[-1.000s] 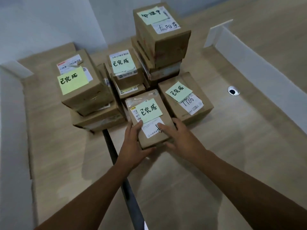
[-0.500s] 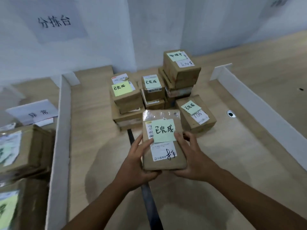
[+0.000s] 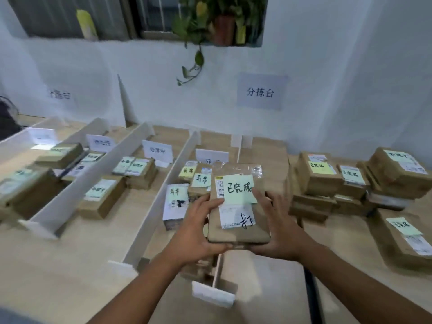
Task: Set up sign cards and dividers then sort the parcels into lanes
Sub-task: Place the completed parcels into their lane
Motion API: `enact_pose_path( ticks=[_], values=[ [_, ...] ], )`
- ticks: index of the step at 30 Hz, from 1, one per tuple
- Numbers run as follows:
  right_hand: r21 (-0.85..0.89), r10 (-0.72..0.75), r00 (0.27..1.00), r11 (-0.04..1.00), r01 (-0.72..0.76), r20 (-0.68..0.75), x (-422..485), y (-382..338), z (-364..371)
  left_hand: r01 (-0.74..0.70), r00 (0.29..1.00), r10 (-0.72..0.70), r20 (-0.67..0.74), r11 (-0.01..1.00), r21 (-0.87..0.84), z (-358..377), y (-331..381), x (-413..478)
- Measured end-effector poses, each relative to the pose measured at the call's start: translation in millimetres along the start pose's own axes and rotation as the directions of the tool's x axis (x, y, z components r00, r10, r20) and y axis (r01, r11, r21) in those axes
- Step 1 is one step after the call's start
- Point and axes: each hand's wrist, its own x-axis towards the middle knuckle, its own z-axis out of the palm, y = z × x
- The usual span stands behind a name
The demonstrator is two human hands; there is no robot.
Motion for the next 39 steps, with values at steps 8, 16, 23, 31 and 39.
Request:
enact_pose_path(
  ticks=[8, 16, 23, 31, 39],
  values=[
    [0.03, -0.189, 0.98, 0.982, 0.187, 0.066, 90.8, -154.6, 113.9, 0.047, 0.99, -0.038, -0.139, 0.997, 0.063, -182.4, -49.4, -109.3],
    [0.146, -0.332, 0.93, 0.939, 0.31, 0.16, 163.5, -289.7, 230.3, 0.171, 0.956, -0.132, -0.262, 0.977, 0.13, -326.0, -99.1, -214.6],
    [0.168, -0.435, 0.87, 0.899, 0.404, 0.234, 251.0, -383.2, 296.2, 0.25, 0.909, -0.17, -0.38, 0.953, 0.173, -428.7, -153.0, -252.4],
    [0.184, -0.528, 0.807, 0.849, 0.496, 0.264, 385.8, -481.3, 415.1, 0.353, 0.863, -0.241, -0.444, 0.917, 0.187, -574.3, -249.3, -282.8],
    [0.263, -0.615, 0.735, 0.788, 0.557, 0.285, 509.3, -614.0, 522.4, 0.457, 0.789, -0.309, -0.53, 0.872, 0.172, -738.3, -318.8, -326.4]
  ],
)
